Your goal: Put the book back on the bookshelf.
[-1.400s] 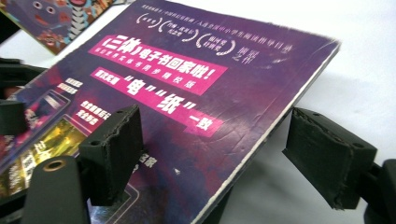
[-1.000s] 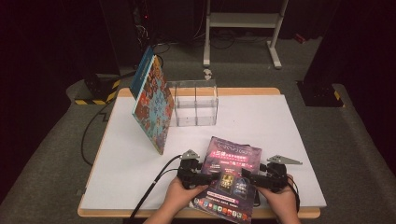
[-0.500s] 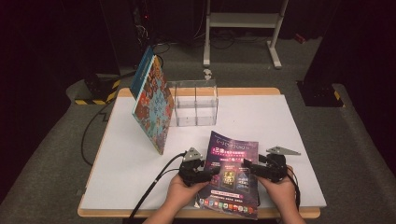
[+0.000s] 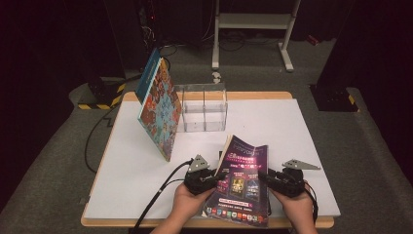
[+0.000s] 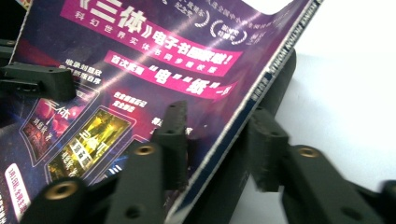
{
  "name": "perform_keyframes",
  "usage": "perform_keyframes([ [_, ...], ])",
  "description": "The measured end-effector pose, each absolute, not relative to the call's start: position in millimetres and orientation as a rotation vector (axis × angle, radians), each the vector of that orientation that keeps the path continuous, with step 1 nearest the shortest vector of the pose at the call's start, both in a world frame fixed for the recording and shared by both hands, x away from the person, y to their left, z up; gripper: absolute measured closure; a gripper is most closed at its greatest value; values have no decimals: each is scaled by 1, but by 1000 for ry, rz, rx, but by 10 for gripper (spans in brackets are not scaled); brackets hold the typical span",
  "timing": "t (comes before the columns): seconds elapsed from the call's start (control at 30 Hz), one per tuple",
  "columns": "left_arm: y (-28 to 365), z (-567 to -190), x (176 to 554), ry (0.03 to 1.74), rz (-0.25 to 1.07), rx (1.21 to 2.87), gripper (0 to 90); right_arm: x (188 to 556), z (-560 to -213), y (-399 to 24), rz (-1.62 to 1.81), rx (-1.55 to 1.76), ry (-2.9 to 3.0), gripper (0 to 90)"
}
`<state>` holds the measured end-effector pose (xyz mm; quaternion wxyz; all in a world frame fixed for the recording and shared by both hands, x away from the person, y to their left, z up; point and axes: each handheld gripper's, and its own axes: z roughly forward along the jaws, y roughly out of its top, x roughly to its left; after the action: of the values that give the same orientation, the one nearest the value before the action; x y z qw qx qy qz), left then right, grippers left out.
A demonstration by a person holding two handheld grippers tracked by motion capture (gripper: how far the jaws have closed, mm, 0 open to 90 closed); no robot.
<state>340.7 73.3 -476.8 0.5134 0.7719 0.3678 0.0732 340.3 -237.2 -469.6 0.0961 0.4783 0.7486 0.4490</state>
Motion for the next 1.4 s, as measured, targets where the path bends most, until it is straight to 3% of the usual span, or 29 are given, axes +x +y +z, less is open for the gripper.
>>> perform_keyframes([
  [0.33, 96, -457, 334, 864, 296, 1771, 770, 340, -434, -213, 1352, 1273, 2163, 715],
  [0.97, 183, -440, 356, 991, 544, 1605, 813, 373, -402, -101, 1487, 1095, 2078, 789],
  [1.4, 182, -445, 375, 976, 636, 1560, 819, 389, -406, -81, 1463, 1063, 2004, 811],
])
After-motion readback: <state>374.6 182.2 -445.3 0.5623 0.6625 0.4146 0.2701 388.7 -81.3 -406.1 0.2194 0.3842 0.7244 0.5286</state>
